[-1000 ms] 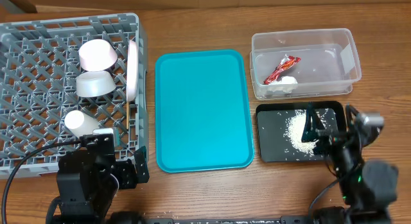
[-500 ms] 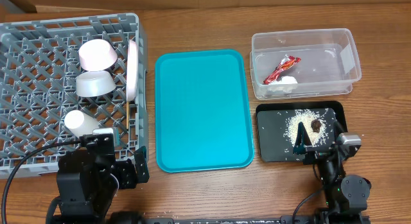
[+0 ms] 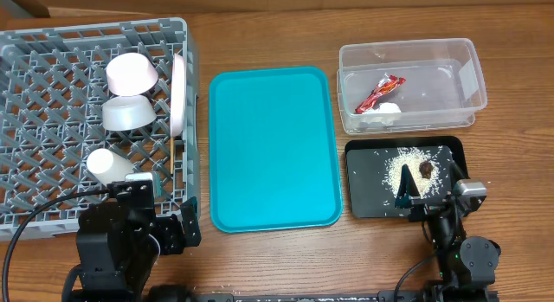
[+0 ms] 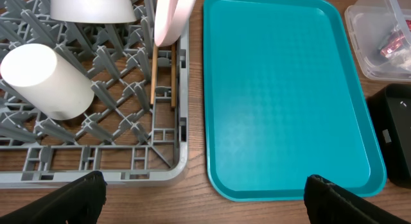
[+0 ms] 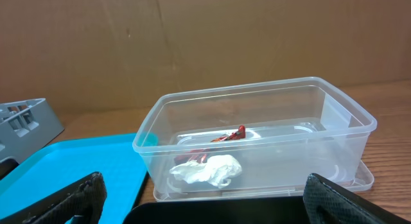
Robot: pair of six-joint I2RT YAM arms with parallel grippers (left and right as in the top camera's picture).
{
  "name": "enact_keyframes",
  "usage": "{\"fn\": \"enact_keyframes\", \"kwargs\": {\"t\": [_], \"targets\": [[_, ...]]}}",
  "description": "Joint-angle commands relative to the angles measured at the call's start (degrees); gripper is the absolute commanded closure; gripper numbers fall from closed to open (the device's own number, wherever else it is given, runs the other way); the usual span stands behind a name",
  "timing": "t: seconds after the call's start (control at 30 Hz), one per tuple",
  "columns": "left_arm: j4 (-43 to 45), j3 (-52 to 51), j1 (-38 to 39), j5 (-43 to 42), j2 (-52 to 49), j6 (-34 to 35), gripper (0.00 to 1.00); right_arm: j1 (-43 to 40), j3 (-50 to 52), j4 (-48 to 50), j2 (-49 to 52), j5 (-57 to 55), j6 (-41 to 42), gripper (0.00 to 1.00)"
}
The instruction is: Sort waste into correct bins and load items into the dishwasher
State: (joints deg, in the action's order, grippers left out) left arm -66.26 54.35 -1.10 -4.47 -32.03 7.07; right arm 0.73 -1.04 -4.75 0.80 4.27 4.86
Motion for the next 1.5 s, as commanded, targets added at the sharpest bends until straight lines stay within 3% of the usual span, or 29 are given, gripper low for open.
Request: {"fn": "enact_keyframes", "kwargs": {"t": [0.0,0.27,0.37,0.6,0.77,0.9,1.07,1.47], "targets": [[0.0,-0.3,0.0,-0.4,0.2,-0.9,0.00,-0.4,0.6,0.3,-0.6,0.1,-0.2,0.00],[0.0,-0.3,0.1,0.4,0.7,-1.1,0.00,-0.4,0.6,0.3,-0.6,0.1,-0.2,0.00],[4.4,-3.2,0.2,1.6,3.3,-3.1,0.00,-0.4,0.6,0.3,-0.6,0.1,-0.2,0.00],[35.3,-30.5,2.7,2.0,20.8,-3.3,0.00,-0.4,0.6,0.3,-0.6,0.1,-0.2,0.00],[55.7,-45.0,3.1,2.1,29.3,-3.3,0.00,-0.4,0.6,0.3,-0.6,0.1,-0.2,0.00],[72.2,-53.3,3.1,1.9,31.9,-7.8,0.00,-0.4,0.6,0.3,-0.6,0.1,-0.2,0.00],[62.4,-54.1,3.1,1.3,31.9,-7.3,0.00,-0.4,0.6,0.3,-0.6,0.1,-0.2,0.00],[62.0,-54.1,3.0,1.9,31.7,-7.3,0.00,-0.4,0.6,0.3,-0.6,0.1,-0.2,0.00]]}}
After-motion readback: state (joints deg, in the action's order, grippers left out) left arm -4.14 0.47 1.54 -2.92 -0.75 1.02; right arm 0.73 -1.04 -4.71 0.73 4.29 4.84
